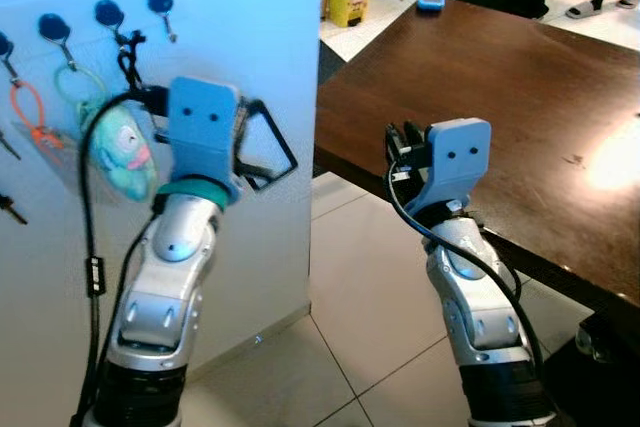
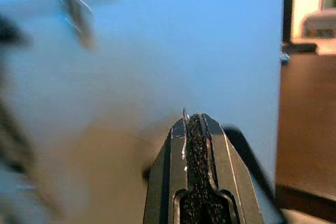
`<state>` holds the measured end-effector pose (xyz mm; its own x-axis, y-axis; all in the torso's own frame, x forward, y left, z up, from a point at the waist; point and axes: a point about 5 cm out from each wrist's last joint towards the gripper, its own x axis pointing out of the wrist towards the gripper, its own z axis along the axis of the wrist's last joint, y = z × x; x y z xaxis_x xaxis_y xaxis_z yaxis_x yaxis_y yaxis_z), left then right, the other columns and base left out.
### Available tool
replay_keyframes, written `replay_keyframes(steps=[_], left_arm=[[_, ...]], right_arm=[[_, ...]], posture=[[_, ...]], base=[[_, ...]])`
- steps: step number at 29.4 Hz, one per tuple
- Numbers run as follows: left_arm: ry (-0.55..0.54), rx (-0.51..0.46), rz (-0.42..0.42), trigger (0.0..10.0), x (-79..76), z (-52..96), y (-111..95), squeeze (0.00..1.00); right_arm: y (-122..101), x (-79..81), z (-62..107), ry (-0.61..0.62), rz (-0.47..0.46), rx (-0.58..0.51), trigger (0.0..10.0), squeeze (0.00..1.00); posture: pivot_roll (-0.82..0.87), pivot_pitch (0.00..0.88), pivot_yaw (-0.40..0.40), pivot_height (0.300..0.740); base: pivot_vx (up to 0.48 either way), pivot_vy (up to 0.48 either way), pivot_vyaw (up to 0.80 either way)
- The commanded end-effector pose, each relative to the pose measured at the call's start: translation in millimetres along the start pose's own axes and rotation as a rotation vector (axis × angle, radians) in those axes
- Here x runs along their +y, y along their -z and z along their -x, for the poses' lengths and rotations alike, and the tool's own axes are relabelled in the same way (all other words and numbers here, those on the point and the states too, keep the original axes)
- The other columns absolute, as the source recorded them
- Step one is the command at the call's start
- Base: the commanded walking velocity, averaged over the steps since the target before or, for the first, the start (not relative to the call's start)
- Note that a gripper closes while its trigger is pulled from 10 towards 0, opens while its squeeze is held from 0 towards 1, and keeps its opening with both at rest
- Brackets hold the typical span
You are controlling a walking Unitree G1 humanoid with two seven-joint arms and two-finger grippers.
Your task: Hang keys on a hook
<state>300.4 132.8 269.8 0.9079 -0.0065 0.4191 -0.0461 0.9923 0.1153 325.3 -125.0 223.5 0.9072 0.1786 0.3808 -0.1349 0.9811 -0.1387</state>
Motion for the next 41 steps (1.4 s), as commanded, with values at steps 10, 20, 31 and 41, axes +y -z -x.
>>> replay_keyframes(steps=[10,20,31,41], left_arm=[[-0.083,-0.095,0.002,10.0,31.7,7.9,-28.3,0.00],[-0.045,-0.147,0.037,10.0,24.1,4.0,-43.9,0.00],[-0.032,-0.131,-0.018,10.0,11.5,-8.8,-39.5,0.00],[-0.072,-0.116,-0.033,10.0,16.9,-16.7,-34.9,0.00]], right_arm=[[0.5,1.0,0.5,-0.021,0.007,-0.008,10.0,0.00],[2.5,2.3,0.6,-0.033,0.014,0.000,10.0,0.00],[3.7,2.0,2.5,-0.030,0.020,0.005,10.0,0.00],[3.6,2.6,2.1,-0.026,0.020,0.002,10.0,0.00]], posture=[[-0.10,0.081,0.098,0.740],[-0.10,0.088,0.096,0.740],[-0.11,0.088,0.103,0.740],[-0.11,0.080,0.109,0.740]], base=[[0.000,0.000,0.00],[0.000,0.000,0.00],[0.000,0.000,0.00],[0.000,0.000,0.00]])
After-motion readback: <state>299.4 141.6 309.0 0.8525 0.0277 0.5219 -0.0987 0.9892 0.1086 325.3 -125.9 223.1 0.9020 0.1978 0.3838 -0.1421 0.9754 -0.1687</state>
